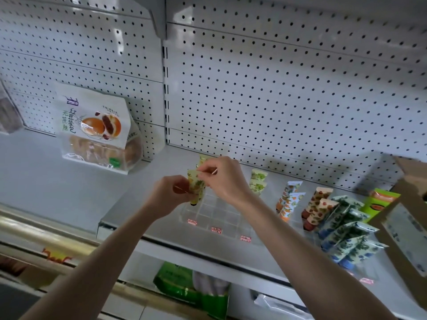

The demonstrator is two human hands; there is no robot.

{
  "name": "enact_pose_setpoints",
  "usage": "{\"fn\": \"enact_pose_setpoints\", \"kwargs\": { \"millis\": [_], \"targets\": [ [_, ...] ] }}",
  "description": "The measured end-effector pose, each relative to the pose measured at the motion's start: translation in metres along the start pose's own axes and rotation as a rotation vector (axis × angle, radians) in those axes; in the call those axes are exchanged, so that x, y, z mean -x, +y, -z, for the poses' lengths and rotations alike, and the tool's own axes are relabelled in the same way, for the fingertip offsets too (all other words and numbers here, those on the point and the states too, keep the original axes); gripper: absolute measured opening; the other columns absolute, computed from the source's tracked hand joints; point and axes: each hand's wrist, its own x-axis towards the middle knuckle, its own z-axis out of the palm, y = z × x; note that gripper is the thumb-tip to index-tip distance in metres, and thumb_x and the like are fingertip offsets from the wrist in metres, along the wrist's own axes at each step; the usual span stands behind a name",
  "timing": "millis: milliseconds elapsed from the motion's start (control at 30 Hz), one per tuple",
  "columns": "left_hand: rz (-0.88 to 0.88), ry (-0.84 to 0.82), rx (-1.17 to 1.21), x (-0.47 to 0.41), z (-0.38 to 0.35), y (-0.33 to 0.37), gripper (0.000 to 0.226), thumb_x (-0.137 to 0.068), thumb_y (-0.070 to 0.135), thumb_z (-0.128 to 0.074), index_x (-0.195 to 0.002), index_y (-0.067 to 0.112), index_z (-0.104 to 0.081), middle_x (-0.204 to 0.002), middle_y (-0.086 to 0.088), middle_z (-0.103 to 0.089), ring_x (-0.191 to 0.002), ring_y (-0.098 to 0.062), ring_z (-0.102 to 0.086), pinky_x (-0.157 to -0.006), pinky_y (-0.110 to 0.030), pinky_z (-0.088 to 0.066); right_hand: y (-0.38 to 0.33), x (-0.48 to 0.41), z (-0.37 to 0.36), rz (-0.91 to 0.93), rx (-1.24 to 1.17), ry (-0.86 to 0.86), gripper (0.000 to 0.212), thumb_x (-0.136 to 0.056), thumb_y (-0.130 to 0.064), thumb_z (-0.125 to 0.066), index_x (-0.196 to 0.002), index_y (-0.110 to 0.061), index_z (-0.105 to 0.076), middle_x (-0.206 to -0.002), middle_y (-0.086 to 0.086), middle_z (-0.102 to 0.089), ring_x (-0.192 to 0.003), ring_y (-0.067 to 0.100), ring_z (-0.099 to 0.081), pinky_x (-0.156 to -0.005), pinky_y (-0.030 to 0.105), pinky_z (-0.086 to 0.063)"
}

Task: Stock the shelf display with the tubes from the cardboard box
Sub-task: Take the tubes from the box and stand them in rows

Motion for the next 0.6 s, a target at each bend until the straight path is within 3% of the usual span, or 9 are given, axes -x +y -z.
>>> {"fn": "enact_pose_setpoints", "kwargs": {
  "millis": [267,400,600],
  "targets": [
    [-0.001,-0.035,0.011,-0.0022,-0.0050,-0.0052,0.024,-0.067,-0.002,-0.079,-0.088,0.003,-0.069,-0.081,-0.006,-0.072,-0.070,-0.005,-0.067,-0.076,-0.021,-0.054,0.0055,0.0041,-0.0063,-0.056,0.050,-0.015,0.008,-0.083,-0.009,-0.068,-0.089,-0.007,-0.073,-0.083,0.003,-0.070,-0.068,0.012,-0.062,-0.076,0.026,-0.053],
    [0.025,-0.024,0.046,-0.0039,-0.0042,-0.0055,0.025,-0.067,0.001,-0.079,-0.089,0.004,-0.069,-0.083,-0.008,-0.072,-0.076,-0.016,-0.069,-0.080,-0.029,-0.055,0.0059,0.0028,-0.0041,-0.070,0.057,-0.021,0.006,-0.083,-0.007,-0.066,-0.086,-0.009,-0.072,-0.072,-0.003,-0.063,-0.069,0.014,-0.063,-0.076,0.029,-0.054],
    [0.019,-0.007,0.040,-0.0005,-0.0051,-0.0020,0.026,-0.068,0.003,-0.079,-0.091,0.008,-0.068,-0.083,-0.006,-0.072,-0.077,-0.017,-0.069,-0.081,-0.034,-0.056,0.0080,0.0016,-0.0058,-0.086,0.047,-0.030,0.005,-0.082,-0.010,-0.067,-0.086,-0.011,-0.071,-0.080,0.002,-0.069,-0.073,0.017,-0.066,-0.077,0.031,-0.055]
  ]
}}
